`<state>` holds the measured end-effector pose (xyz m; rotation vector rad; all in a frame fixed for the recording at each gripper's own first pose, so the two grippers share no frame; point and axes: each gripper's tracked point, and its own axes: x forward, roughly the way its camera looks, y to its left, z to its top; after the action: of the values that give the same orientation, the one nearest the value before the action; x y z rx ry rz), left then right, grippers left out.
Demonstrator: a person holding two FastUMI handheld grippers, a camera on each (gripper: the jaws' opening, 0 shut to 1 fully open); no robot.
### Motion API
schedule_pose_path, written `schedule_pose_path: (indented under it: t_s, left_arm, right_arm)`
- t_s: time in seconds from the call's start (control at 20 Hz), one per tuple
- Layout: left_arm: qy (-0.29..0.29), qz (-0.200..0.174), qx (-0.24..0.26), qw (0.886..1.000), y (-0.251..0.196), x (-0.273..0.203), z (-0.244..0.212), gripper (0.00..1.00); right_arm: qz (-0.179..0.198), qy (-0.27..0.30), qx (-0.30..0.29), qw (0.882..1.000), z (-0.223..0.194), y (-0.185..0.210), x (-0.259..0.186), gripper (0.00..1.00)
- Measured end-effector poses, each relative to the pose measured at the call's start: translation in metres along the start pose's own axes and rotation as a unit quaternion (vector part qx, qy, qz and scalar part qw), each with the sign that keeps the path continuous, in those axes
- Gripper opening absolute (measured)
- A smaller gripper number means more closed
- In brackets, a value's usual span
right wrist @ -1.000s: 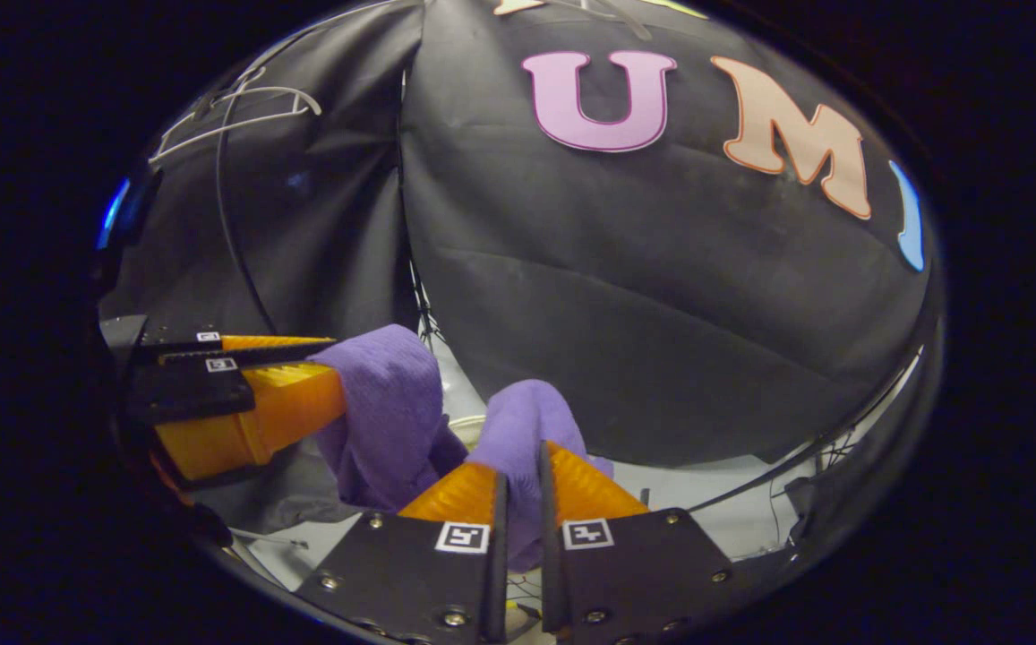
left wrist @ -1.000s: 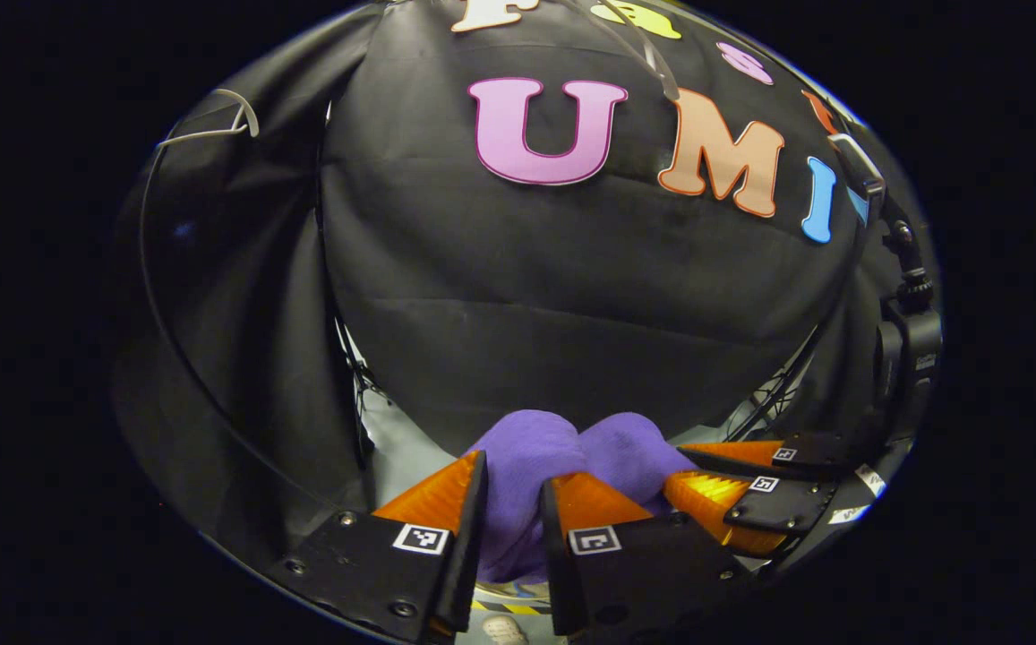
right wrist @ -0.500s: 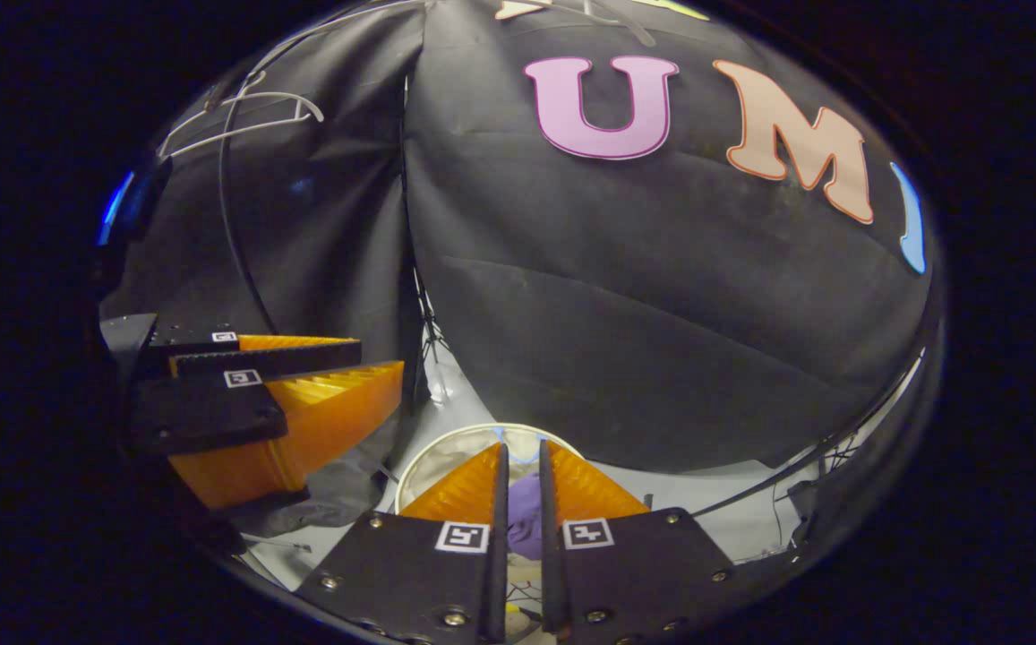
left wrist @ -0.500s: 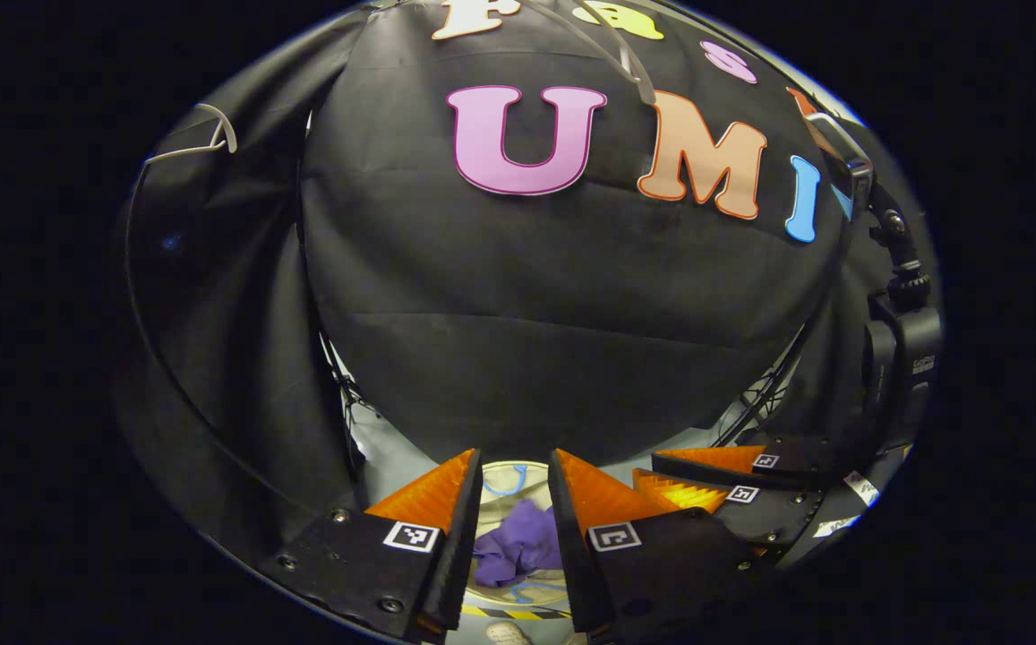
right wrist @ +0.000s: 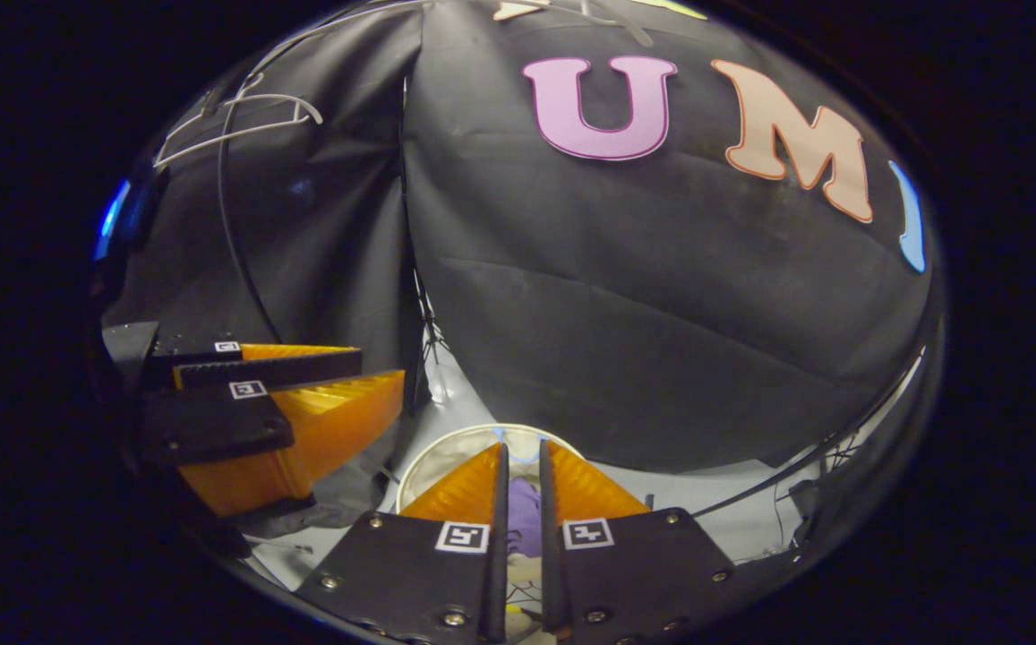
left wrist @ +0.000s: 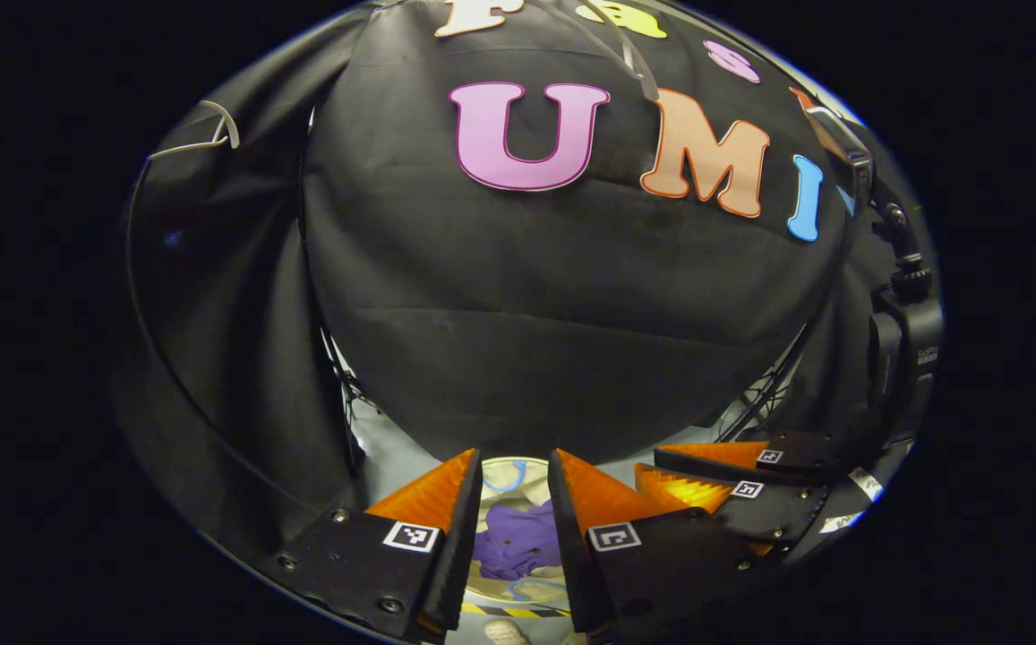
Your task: Grasp the clothes on the hanger with both hands and then place them into the laundry hamper below.
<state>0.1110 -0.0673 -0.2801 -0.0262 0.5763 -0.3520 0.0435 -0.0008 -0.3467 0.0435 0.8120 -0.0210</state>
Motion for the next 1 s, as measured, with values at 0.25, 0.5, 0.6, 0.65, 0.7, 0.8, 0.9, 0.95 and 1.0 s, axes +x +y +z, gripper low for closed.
schedule_pose_path:
  t_s: [0.25,0.5,0.6,0.65,0.7,0.8,0.9,0.95,1.0]
  left_arm:
    - [-0.004,0.006,0.003,1.000,0.003,-0.006,0.002,0.46]
    - [-0.020,0.007,0.003,1.000,0.001,-0.016,0.014,0.46]
    - [-0.030,0.006,0.002,1.000,-0.001,-0.021,0.021,0.50]
    - [-0.036,0.004,0.002,0.999,-0.002,-0.024,0.026,0.50]
    - [-0.043,0.003,0.001,0.999,-0.005,-0.027,0.032,0.46]
    - [-0.057,0.001,0.002,0.998,-0.009,-0.032,0.045,0.46]
    - [-0.073,-0.002,0.003,0.997,-0.012,-0.039,0.057,0.46]
    - [-0.083,-0.006,0.003,0.997,-0.015,-0.044,0.066,0.46]
    - [-0.096,-0.009,0.003,0.995,-0.019,-0.048,0.076,0.46]
  right_arm:
    - [-0.002,-0.007,0.004,1.000,0.005,-0.002,-0.006,0.16]
    - [-0.008,-0.025,0.006,1.000,0.015,-0.007,-0.018,0.16]
    - [-0.011,-0.033,0.008,0.999,0.021,-0.010,-0.023,0.16]
    - [-0.014,-0.037,0.008,0.999,0.023,-0.012,-0.025,0.16]
    - [-0.016,-0.041,0.008,0.999,0.026,-0.014,-0.029,0.16]
    - [-0.023,-0.051,0.008,0.998,0.032,-0.020,-0.035,0.16]
    - [-0.031,-0.066,0.008,0.997,0.042,-0.026,-0.044,0.16]
    - [-0.036,-0.075,0.005,0.997,0.049,-0.031,-0.048,0.16]
    - [-0.041,-0.084,0.003,0.996,0.057,-0.036,-0.053,0.16]
